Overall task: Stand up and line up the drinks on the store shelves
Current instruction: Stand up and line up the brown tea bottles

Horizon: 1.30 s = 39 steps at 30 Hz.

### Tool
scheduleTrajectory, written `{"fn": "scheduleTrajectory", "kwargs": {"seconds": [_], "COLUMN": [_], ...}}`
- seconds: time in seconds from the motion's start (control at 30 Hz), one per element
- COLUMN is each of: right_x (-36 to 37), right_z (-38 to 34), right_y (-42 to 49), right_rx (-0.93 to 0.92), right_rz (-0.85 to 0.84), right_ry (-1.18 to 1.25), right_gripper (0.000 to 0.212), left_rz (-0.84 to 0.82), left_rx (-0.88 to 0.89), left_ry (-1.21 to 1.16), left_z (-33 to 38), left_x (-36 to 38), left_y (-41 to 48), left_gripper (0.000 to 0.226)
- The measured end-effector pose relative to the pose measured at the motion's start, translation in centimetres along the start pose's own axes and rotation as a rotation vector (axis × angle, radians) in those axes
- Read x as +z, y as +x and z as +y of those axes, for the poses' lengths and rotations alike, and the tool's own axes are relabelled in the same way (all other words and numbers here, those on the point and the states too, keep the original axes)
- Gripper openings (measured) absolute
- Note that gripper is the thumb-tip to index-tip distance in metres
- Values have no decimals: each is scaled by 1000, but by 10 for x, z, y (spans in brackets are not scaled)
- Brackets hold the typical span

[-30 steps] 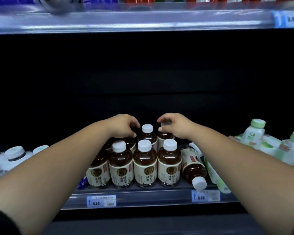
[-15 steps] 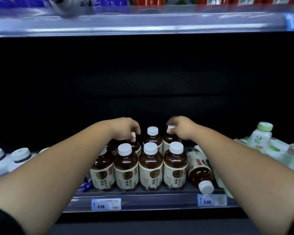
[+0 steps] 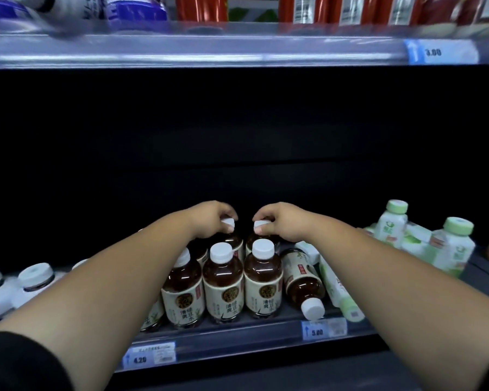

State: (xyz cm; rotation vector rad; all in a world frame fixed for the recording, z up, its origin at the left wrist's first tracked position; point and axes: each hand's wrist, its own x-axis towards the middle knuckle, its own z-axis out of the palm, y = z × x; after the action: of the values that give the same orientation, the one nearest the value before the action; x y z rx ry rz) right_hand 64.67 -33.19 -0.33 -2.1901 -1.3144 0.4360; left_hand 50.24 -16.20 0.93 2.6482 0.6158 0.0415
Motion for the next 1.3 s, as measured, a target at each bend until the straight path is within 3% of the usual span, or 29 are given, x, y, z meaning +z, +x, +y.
{"fn": "scheduleTrajectory", "kwargs": {"seconds": [0.17, 0.37, 0.47, 0.57, 0.7, 0.97, 1.1, 1.3], "right_x": [5, -5, -12, -9, 6, 25, 28, 9], "right_z": [3, 27, 45, 60, 76, 83, 85, 73], "right_y": [-6, -37, -69, -100, -120, -119, -111, -107], "right_rx": [-10, 3, -62, -145, -262, -392, -394, -285], "right_rz": [-23, 29, 41, -31, -218, -244, -243, -123], "right_ry": [84, 169, 49, -116, -396, -676, -601, -158], "right_gripper": [42, 50, 42, 33, 47, 63, 53, 50], "left_rz": [-130, 33, 181, 192, 150, 188, 169, 90], "left_rx": [55, 75, 166, 239, 237, 128, 108, 44], "left_ry": [154, 106, 76, 124, 232, 204, 239, 74], "left_z": [11, 20, 37, 60, 81, 88, 82, 66], "left_x": [-12, -3, 8, 24, 49, 69, 64, 55], "left_y": [-13, -39, -58, -75, -79, -80, -78, -72], "left_gripper": [24, 38, 38, 41, 42, 57, 60, 59]}}
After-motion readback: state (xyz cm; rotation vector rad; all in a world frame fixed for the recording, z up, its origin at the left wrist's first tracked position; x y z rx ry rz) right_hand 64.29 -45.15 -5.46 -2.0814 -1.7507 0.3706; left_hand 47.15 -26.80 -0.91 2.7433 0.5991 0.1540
